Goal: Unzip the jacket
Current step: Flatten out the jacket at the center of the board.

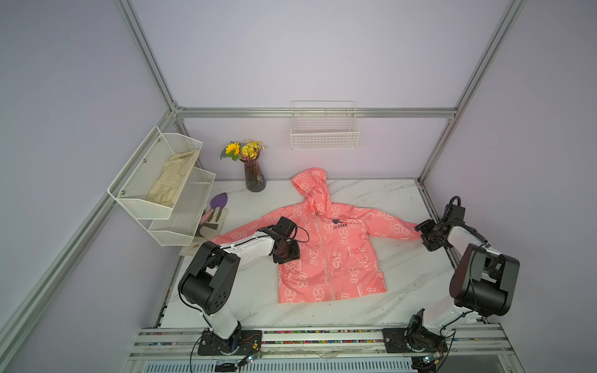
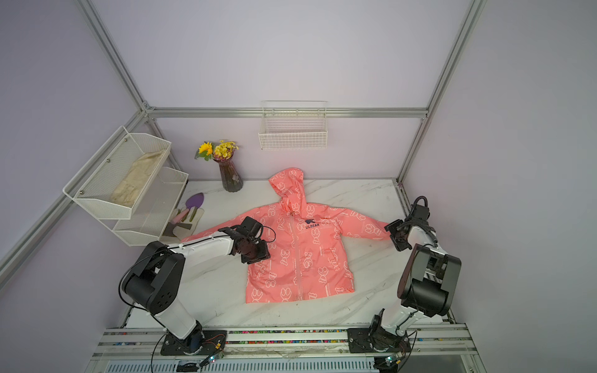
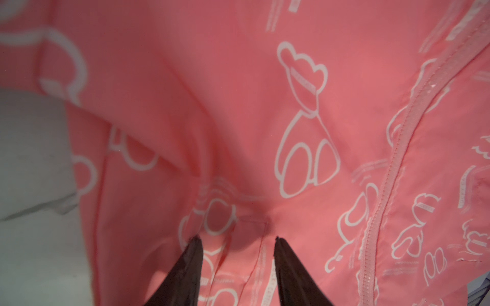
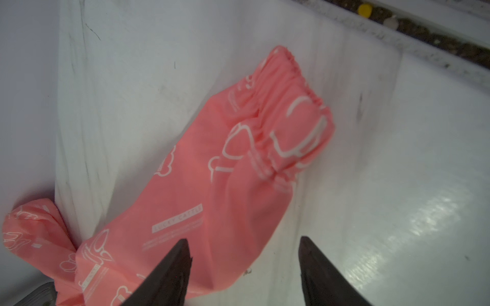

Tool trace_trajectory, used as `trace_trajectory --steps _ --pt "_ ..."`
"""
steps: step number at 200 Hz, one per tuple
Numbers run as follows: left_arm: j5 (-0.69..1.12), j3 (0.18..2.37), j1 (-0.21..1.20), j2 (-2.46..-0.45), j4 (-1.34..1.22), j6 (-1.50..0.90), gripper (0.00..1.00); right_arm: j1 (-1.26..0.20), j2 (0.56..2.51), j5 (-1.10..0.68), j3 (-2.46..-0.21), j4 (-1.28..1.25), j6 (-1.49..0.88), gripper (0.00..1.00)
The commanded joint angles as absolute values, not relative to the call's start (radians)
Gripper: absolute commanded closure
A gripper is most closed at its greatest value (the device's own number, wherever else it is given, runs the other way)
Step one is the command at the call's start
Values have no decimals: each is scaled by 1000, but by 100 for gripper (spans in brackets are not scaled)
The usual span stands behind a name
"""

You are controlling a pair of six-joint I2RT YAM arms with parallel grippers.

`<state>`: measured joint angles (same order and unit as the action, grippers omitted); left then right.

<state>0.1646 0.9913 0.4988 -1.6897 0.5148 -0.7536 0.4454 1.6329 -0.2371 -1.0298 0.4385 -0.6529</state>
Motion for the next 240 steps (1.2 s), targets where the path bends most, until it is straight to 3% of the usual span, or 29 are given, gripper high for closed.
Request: trace_trajectory --steps 1,27,67,77,88,103,140,159,181,205,209,220,240 --pt "181 1032 486 -1648 501 -708 53 451 1624 -222 -1064 458 -604 26" --pt "184 1041 482 -1661 502 -707 52 453 1637 -202 -1059 458 -588 21" --pt "196 1048 482 -1681 500 -721 52 453 1753 -183 -1063 422 -583 23" --pt "191 1049 482 -1682 500 -725 52 454 1774 -191 -1066 371 -595 36" --pt "190 1053 482 -1687 498 -728 52 457 1796 -257 -1065 245 -627 76" --pt "201 1067 477 -1702 497 -729 52 457 1843 -371 -1109 56 -682 100" --pt "228 1100 465 -1719 500 -734 52 457 1849 -497 -1200 -251 -641 100" --pt "210 1086 459 -1712 492 -751 52 457 1724 -346 -1075 -278 -539 100" --pt "226 1072 455 -1731 472 -773 52 470 1650 -213 -893 -273 -586 100" --pt "255 1076 454 -1737 469 -774 52 521 1696 -227 -811 -229 -678 90" --pt "257 1077 454 -1734 471 -771 52 535 1707 -238 -807 -213 -693 86" --pt "244 1083 455 -1724 490 -758 52 574 1730 -258 -817 -132 -725 58" --pt "215 1096 447 -1703 532 -732 52 618 1740 -235 -873 88 -739 50"
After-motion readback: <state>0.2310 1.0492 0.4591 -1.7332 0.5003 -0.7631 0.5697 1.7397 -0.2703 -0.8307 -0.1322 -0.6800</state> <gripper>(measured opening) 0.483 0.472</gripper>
